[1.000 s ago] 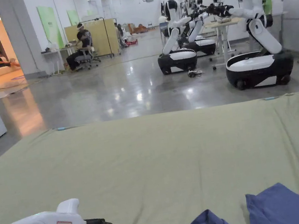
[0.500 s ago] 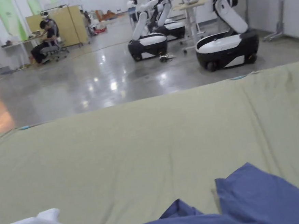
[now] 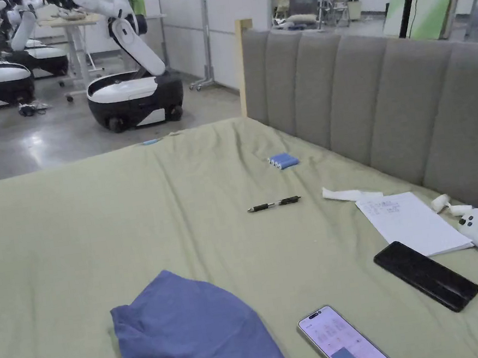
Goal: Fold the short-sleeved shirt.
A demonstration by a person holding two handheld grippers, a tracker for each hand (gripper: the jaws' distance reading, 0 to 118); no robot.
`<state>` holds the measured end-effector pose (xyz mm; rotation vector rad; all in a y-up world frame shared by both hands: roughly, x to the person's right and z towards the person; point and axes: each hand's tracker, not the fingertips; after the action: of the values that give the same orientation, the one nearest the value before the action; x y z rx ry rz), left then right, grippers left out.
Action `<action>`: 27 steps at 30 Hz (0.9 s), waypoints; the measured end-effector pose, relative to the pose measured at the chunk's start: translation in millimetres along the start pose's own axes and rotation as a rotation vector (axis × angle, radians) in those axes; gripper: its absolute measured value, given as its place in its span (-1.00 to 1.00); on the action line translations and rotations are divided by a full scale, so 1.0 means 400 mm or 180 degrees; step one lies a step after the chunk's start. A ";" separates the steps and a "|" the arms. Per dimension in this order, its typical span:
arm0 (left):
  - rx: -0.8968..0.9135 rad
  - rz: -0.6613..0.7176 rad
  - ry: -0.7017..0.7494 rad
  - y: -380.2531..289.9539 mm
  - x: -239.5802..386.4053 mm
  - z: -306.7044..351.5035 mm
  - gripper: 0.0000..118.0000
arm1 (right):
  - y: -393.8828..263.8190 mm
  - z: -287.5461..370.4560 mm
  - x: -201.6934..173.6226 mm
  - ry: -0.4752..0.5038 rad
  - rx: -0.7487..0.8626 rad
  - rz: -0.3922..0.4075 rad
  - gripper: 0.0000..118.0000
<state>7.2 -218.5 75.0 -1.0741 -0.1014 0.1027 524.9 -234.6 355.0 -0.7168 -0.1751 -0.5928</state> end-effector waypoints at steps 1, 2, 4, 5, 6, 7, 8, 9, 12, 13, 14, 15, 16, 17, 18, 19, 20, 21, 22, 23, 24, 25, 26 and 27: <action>0.0003 -0.0006 -0.0002 -0.003 0.002 0.002 -0.87 | -0.007 0.000 -0.006 -0.0058 0.0030 0.0139 0.25; 0.0013 -0.0012 -0.0006 0.002 0.000 0.004 -0.87 | -0.007 -0.003 -0.014 -0.0125 0.0014 0.0229 0.22; 0.0061 -0.0023 -0.0018 -0.010 0.003 0.010 -0.87 | -0.015 -0.009 -0.016 0.0034 -0.0050 0.0130 -0.46; 0.0098 -0.0032 -0.0028 -0.019 0.005 0.015 -0.87 | -0.023 -0.001 -0.022 0.0002 -0.0028 0.0143 -0.84; 0.0148 -0.0103 -0.0044 -0.016 -0.006 0.017 -0.87 | -0.027 0.012 -0.022 -0.0008 0.0057 0.0250 -0.84; 0.0224 -0.0179 -0.0059 -0.023 -0.005 0.028 -0.88 | -0.027 0.027 -0.024 -0.0034 0.0120 0.0296 -0.85; 0.0277 -0.0203 -0.0089 -0.030 -0.006 0.046 -0.88 | -0.023 0.047 -0.029 -0.0013 0.0147 0.0335 -0.85; 0.0471 -0.0204 -0.0148 -0.039 -0.009 0.074 -0.88 | -0.017 0.073 -0.036 0.0089 0.0231 0.0368 -0.85; 0.1147 0.0105 -0.0590 -0.054 -0.035 0.215 -0.89 | 0.033 0.136 -0.071 0.0374 0.0528 0.0598 -0.85; 0.1300 0.0137 -0.0679 -0.051 -0.042 0.269 -0.89 | 0.056 0.150 -0.097 0.0409 0.0585 0.0714 -0.85; 0.1472 0.0107 -0.0741 -0.043 -0.049 0.322 -0.89 | 0.082 0.157 -0.119 0.0478 0.0614 0.0830 -0.85; 0.1641 0.0036 -0.0763 -0.038 -0.049 0.383 -0.89 | 0.110 0.164 -0.143 0.0567 0.0676 0.0988 -0.85; 0.1741 -0.0005 -0.0776 -0.028 -0.050 0.441 -0.89 | 0.136 0.173 -0.170 0.0587 0.0749 0.1116 -0.85; 0.1942 -0.0047 -0.0771 -0.022 -0.051 0.505 -0.89 | 0.170 0.180 -0.203 0.0611 0.0833 0.1216 -0.85; 0.2055 -0.0092 -0.0789 -0.001 -0.063 0.547 -0.89 | 0.199 0.190 -0.229 0.0659 0.0902 0.1284 -0.85; 0.2143 -0.0137 -0.0758 0.013 -0.065 0.600 -0.89 | 0.232 0.202 -0.257 0.0693 0.1010 0.1323 -0.85; 0.2347 -0.0180 -0.0665 0.020 -0.071 0.659 -0.89 | 0.271 0.215 -0.289 0.0740 0.1099 0.1416 -0.85; 0.2477 -0.0216 -0.0639 0.030 -0.076 0.703 -0.89 | 0.301 0.226 -0.316 0.0744 0.1199 0.1484 -0.85; 0.2520 -0.0222 -0.0627 0.053 -0.092 0.733 -0.89 | 0.336 0.238 -0.345 0.0734 0.1320 0.1574 -0.85; 0.2650 -0.0174 -0.0599 0.065 -0.101 0.777 -0.89 | 0.374 0.248 -0.373 0.0751 0.1436 0.1667 -0.85; 0.2743 -0.0160 -0.0610 0.078 -0.108 0.812 -0.89 | 0.407 0.255 -0.396 0.0754 0.1468 0.1704 -0.85; 0.2785 -0.0158 -0.0591 0.096 -0.114 0.850 -0.89 | 0.451 0.263 -0.423 0.0787 0.1493 0.1692 -0.85; 0.2893 -0.0155 -0.0504 0.115 -0.121 0.871 -0.89 | 0.489 0.269 -0.446 0.0856 0.1534 0.1703 -0.85; 0.2994 -0.0151 -0.0416 0.128 -0.122 0.895 -0.89 | 0.523 0.272 -0.468 0.0865 0.1559 0.1729 -0.85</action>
<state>-90.6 111.1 197.9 -0.1251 -0.1732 0.1562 494.5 46.8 252.8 -0.1831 0.1266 -0.1082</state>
